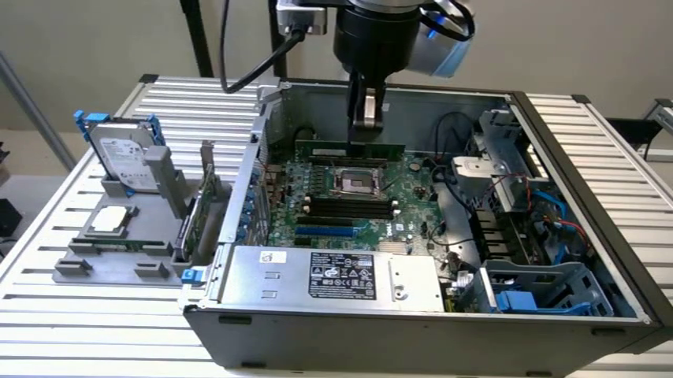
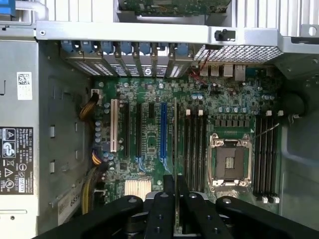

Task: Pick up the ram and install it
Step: 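Pick up the ram and move it above insertion slot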

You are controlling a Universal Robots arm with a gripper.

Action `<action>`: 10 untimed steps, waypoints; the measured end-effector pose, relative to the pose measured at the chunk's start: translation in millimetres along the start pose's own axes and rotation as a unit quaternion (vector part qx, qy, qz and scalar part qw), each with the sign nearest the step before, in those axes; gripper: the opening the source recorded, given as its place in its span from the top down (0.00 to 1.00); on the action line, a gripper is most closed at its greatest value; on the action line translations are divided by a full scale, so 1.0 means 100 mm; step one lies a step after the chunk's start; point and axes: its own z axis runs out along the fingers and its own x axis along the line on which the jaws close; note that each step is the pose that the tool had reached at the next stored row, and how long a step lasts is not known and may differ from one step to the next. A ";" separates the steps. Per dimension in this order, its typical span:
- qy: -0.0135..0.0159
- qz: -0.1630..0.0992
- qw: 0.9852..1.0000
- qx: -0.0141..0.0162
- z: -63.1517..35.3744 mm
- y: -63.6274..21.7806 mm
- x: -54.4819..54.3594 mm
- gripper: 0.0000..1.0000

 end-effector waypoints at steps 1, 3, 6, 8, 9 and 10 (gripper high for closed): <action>0.000 0.000 1.000 0.000 0.003 -0.006 -0.03 0.86; 0.000 0.000 1.000 0.000 0.008 -0.021 -0.08 0.86; 0.001 0.001 1.000 0.000 0.009 -0.043 -0.12 0.86; 0.001 0.001 1.000 0.000 0.009 -0.045 -0.12 0.86; 0.001 0.001 1.000 0.000 0.009 -0.045 -0.12 0.86; 0.001 0.001 1.000 0.000 0.009 -0.046 -0.12 0.86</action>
